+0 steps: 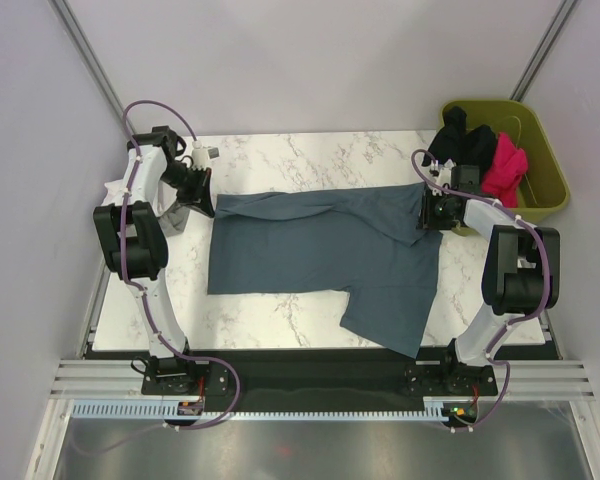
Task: Fold and stack the t-shirts
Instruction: Fold the tshirt
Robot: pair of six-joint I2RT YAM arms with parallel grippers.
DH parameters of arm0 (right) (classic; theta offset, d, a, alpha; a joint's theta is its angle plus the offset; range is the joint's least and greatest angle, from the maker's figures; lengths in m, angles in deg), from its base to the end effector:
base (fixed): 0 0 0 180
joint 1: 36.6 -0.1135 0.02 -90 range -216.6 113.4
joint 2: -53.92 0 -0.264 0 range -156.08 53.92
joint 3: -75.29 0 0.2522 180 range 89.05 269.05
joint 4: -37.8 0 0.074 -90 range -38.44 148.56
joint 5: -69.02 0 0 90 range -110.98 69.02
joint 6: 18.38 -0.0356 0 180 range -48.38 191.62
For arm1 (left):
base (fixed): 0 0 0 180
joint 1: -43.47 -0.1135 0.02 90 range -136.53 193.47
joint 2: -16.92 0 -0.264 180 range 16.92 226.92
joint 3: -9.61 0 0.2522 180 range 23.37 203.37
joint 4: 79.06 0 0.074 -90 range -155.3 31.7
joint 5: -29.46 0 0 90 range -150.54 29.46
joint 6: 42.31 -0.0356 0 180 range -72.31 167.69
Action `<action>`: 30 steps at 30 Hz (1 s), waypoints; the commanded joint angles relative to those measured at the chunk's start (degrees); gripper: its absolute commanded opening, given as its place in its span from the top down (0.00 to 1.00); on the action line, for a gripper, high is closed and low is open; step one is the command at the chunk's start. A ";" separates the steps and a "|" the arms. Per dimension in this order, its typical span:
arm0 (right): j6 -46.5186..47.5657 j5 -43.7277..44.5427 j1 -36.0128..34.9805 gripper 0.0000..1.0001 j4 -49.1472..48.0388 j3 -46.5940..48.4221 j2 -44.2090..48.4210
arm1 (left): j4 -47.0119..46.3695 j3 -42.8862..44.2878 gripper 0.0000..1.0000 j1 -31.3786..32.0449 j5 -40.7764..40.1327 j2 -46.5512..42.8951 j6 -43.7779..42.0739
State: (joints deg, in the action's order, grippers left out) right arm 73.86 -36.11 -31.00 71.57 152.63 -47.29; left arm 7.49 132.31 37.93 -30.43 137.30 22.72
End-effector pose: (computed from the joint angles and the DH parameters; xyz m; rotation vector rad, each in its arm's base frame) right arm 0.3591 -0.0259 0.1789 -0.0234 2.5490 0.2870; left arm 0.4158 0.0224 0.2472 0.5147 2.7791 -0.6959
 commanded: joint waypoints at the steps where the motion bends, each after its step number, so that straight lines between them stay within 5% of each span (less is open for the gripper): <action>1: -1.54 3.71 2.83 0.62 -0.41 1.03 -0.13 | 1.47 2.23 0.98 -0.35 0.57 -0.76 -0.52; 15: -1.80 11.35 3.45 0.63 -2.43 -0.20 -1.35 | 1.39 1.97 0.98 -0.52 1.71 -0.93 0.45; 25: -2.15 8.99 3.45 0.62 -3.13 2.52 -5.58 | 1.47 2.41 0.98 -0.43 1.71 -0.76 1.24; 30: -2.06 8.54 3.36 0.73 -3.31 4.02 -6.46 | 1.47 2.23 0.98 -0.43 1.44 -0.76 1.24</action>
State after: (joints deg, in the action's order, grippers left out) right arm 76.46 -31.52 -30.67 69.38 154.42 -52.38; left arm 7.93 132.55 37.93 -30.17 137.30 22.76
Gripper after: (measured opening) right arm 0.283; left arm 0.026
